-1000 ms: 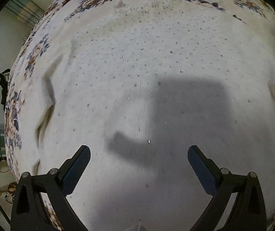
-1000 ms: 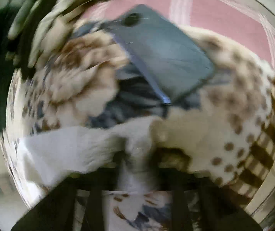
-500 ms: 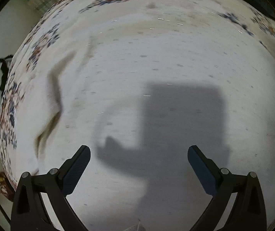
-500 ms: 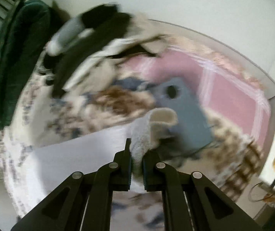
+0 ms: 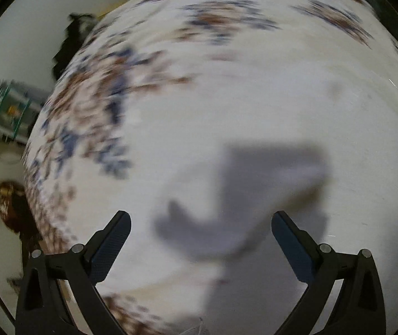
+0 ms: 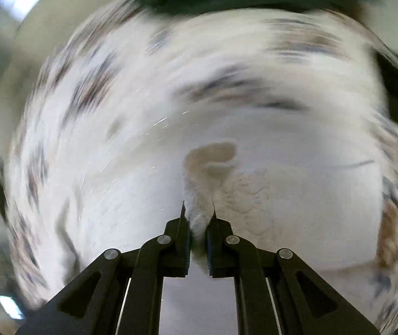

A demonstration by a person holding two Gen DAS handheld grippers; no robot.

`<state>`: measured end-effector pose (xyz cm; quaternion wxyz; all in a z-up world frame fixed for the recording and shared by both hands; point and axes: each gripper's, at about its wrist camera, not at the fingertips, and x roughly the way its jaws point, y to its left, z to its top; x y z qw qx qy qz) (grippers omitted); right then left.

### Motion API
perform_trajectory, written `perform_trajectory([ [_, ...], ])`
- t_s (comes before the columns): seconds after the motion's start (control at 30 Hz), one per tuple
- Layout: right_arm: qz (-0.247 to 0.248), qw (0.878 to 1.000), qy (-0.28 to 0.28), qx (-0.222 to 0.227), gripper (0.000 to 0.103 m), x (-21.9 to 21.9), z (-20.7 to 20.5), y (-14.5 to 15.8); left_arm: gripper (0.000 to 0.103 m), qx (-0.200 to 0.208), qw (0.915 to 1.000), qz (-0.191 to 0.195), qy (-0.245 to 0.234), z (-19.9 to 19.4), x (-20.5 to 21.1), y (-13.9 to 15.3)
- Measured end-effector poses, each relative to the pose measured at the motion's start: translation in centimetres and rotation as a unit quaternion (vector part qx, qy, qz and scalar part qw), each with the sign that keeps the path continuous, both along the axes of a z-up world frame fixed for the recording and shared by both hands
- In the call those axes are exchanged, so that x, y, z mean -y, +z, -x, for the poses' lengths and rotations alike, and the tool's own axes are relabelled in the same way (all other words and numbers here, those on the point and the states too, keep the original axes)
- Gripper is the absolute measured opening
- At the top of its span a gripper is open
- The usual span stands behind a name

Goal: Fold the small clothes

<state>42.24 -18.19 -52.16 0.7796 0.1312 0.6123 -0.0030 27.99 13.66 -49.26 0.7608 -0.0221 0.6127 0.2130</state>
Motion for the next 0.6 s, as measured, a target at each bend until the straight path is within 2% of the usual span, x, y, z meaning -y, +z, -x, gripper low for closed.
perform_trajectory([
  [0.1, -0.005, 0.994, 0.105, 0.007, 0.009, -12.7, -1.3, -0.6, 0.103, 0.014, 0.9995, 0.002, 0.028, 2.0, -5.1, 1.1],
  [0.23, 0.005, 0.984, 0.176, 0.006, 0.009, -23.2, -1.1, -1.5, 0.103, 0.023, 0.9979, 0.009, 0.061, 4.7, -10.9, 1.6],
  [0.33, 0.039, 0.979, 0.199, -0.015, 0.009, -27.4, -0.7, -3.9, 0.103, 0.021, 0.9964, 0.019, 0.08, 6.4, -13.9, 1.3],
  [0.43, 0.041, 0.978, 0.197, -0.059, 0.012, -26.8, -1.1, -5.8, 0.103, 0.015, 0.9934, 0.047, 0.104, 8.5, -16.3, 0.7],
  [0.47, 0.026, 0.979, 0.189, -0.068, 0.02, -25.7, -1.0, -5.9, 0.103, 0.016, 0.9908, 0.067, 0.117, 9.5, -17.3, 0.5],
  [0.5, -0.004, 0.981, 0.176, -0.08, 0.04, -24.4, -0.7, -5.8, 0.103, 0.018, 0.9878, 0.088, 0.128, 10.6, -18.2, 0.4],
  [0.53, -0.033, 0.982, 0.16, -0.09, 0.052, -23.1, -0.3, -5.6, 0.103, 0.021, 0.9851, 0.105, 0.134, 11.4, -18.7, 0.3],
  [0.57, -0.068, 0.984, 0.135, -0.097, 0.07, -21.0, 0.6, -5.1, 0.103, 0.023, 0.9816, 0.124, 0.143, 12.5, -19.4, 0.2],
  [0.6, -0.088, 0.985, 0.114, -0.097, 0.072, -19.1, 1.7, -4.6, 0.103, 0.024, 0.9774, 0.143, 0.153, 13.8, -20.1, 0.0],
])
